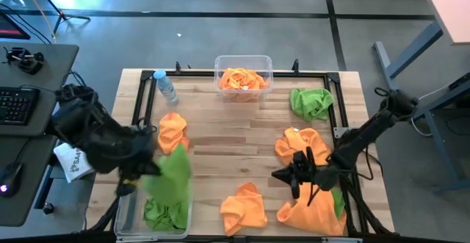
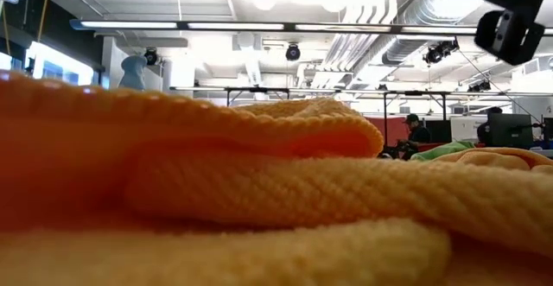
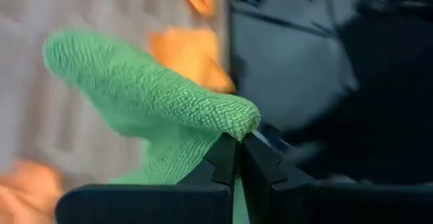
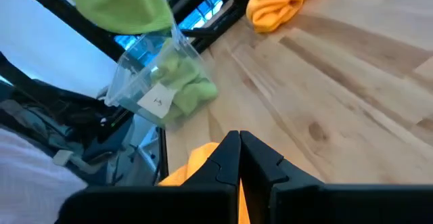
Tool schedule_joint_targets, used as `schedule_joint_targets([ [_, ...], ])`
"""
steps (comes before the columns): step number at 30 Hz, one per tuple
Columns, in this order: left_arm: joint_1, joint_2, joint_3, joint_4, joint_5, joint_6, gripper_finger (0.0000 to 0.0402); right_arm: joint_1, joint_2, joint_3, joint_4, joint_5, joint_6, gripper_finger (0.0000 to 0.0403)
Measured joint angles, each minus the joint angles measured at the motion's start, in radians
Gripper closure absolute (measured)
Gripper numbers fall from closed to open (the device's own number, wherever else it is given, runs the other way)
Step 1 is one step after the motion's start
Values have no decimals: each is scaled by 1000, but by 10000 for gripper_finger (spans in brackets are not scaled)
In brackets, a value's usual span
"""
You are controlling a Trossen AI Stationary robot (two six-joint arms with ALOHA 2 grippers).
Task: Sort microfiber towel by color & place in baskets
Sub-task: Put the green towel into the bottom transparent bin
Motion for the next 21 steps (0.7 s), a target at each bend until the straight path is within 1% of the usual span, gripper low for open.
schedule_joint_targets([
  [2, -56, 0, 6, -1, 47, -96, 401, -20, 1, 0, -3, -49, -7, 403],
  [5, -141, 1, 7, -4, 55, -255, 401, -45, 1, 0, 2, -94, -28, 403],
  [8, -211, 14, 7, -24, 50, -419, 401, -65, 1, 0, 3, -102, -46, 403],
  [10, -241, 32, 7, -57, 6, -536, 401, -76, 1, 0, 3, -103, -51, 403],
  [13, -263, 65, 6, -114, -56, -700, 401, -90, 1, 0, 3, -103, -52, 403],
  [15, -264, 95, 5, -157, -67, -804, 401, -96, 1, 0, 3, -102, -52, 403],
  [18, -264, 145, -6, -151, -69, -917, 401, -101, 1, 0, 3, -102, -52, 403],
  [21, -264, 190, -31, -149, -41, -1008, 401, -100, 1, 0, 3, -103, -69, 403],
])
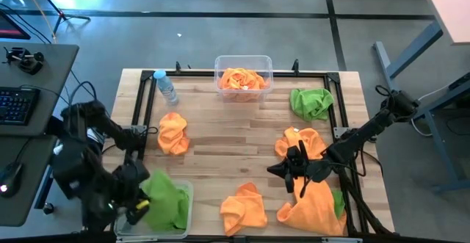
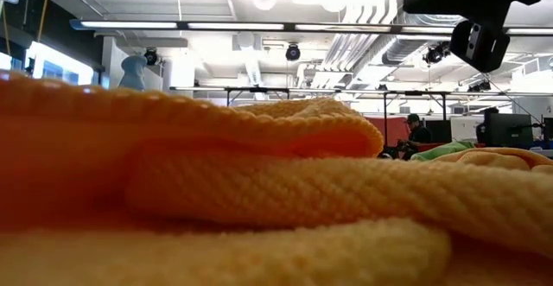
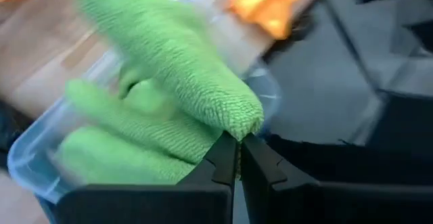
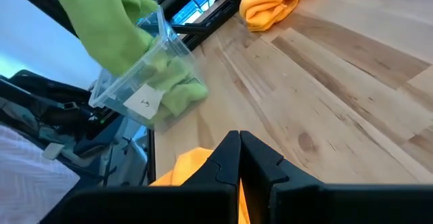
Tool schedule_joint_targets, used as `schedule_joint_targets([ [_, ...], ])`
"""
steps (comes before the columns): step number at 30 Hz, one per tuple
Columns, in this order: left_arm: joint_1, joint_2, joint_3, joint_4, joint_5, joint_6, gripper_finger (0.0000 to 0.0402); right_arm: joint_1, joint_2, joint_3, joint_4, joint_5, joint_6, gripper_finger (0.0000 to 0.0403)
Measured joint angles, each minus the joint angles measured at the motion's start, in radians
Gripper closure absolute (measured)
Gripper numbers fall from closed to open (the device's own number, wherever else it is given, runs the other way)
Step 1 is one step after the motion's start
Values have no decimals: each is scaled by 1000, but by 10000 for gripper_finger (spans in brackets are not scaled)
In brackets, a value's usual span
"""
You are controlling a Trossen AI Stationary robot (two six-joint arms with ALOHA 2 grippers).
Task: Sort microfiber towel by color & place in baskets
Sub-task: Put the green towel into the bottom transparent bin
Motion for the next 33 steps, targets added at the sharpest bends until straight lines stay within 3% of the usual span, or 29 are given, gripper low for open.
schedule_joint_targets([
  [13, -10, 100, -335, -4, 262, -367, 401, 0, 0, 0, 0, 0, -2, 403],
  [17, -9, 102, -426, 56, 318, -385, 401, 0, 0, 0, 0, 0, -1, 403],
  [24, -8, 104, -496, 142, 310, -388, 396, 0, 0, 0, 0, 1, -1, 403],
  [33, -8, 105, -550, 175, 376, -395, 334, -12, 0, 0, -12, 7, -1, 403],
])
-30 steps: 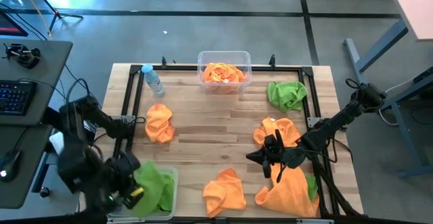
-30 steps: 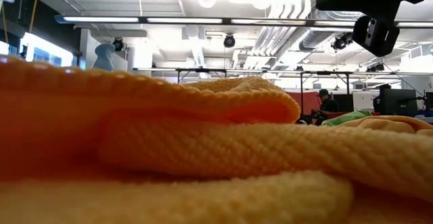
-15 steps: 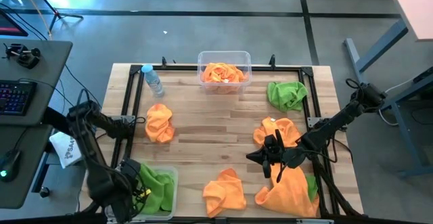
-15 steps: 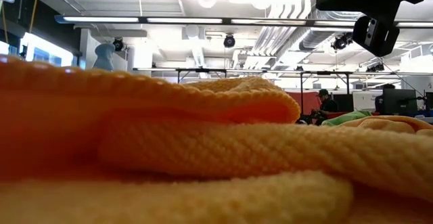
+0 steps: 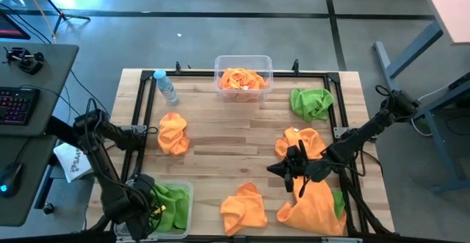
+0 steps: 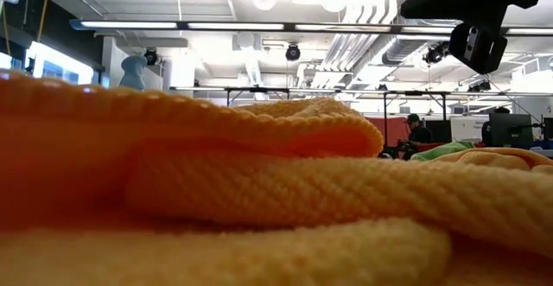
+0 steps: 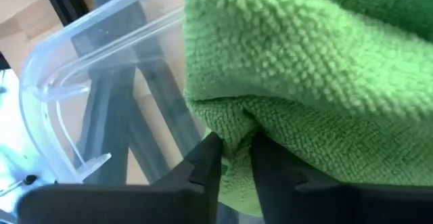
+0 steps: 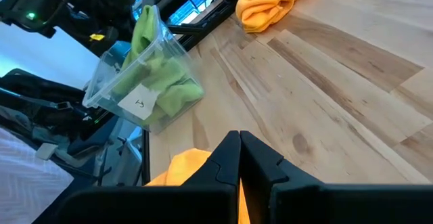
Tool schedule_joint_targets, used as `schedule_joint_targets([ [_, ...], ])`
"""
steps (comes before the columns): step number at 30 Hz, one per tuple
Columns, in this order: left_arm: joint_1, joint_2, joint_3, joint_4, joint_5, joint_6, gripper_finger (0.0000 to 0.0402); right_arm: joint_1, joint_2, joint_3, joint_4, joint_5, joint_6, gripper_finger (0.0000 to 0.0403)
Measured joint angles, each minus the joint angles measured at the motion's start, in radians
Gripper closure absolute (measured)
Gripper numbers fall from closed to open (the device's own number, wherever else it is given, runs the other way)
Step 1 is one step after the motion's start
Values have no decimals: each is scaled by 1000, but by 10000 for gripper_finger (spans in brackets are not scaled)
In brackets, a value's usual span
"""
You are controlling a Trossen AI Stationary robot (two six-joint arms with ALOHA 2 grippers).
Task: Sort microfiber towel by color & place in baskets
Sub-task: Put the green towel into the bottom transparent bin, then put the orange towel into the top transparent bin
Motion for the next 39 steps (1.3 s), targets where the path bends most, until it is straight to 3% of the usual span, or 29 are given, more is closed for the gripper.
schedule_joint_targets([
  [7, 0, -9, 34, -19, -3, 63, 288, -26, 0, 0, -39, 1, 0, 403],
  [17, -1, -38, 212, -192, -13, 86, 284, -29, 1, 14, -42, -25, -145, 403],
  [22, -1, -83, 236, -188, -96, 125, 284, -29, 1, 75, -98, -19, -221, 403],
  [32, 8, -162, 236, -189, -428, 319, 284, -18, 87, 396, -682, -48, -137, 403],
  [35, 27, -186, 236, -189, -535, 416, 284, -18, 156, 513, -896, -114, -17, 403],
  [39, 76, -210, 236, -189, -632, 603, 284, -18, 232, 629, -1171, -246, 282, 403],
])
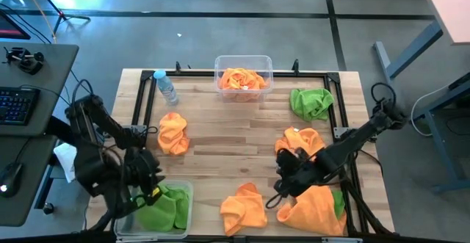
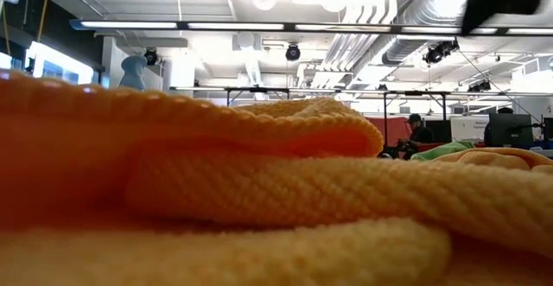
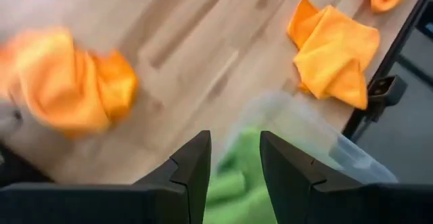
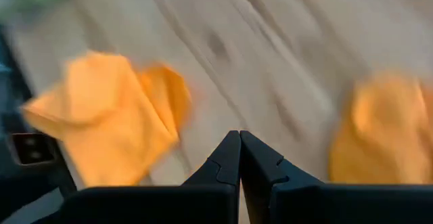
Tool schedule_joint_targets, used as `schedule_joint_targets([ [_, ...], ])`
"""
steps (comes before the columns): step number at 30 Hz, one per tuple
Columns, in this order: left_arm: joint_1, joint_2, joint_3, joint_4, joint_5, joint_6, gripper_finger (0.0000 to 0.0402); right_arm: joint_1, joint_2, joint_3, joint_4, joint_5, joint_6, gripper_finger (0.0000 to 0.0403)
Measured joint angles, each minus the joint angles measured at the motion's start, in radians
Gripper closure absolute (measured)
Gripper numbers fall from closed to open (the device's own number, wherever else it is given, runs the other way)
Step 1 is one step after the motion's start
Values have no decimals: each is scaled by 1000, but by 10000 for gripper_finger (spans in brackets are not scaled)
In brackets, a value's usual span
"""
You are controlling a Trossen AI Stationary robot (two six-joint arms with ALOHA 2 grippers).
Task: Sort microfiber towel by color & place in baskets
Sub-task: Put the orange towel into the top transparent bin
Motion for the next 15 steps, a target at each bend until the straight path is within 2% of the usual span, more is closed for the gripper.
schedule_joint_targets([
  [5, 87, -25, 0, 2, -32, 239, 284, 23, 48, 38, -130, -191, 280, 403],
  [11, 189, -71, -28, 63, -21, 529, 284, 87, 68, 35, -173, -280, 588, 402],
  [15, 245, -154, -135, 183, 18, 697, 284, 140, 69, 35, -171, -281, 737, 402],
])
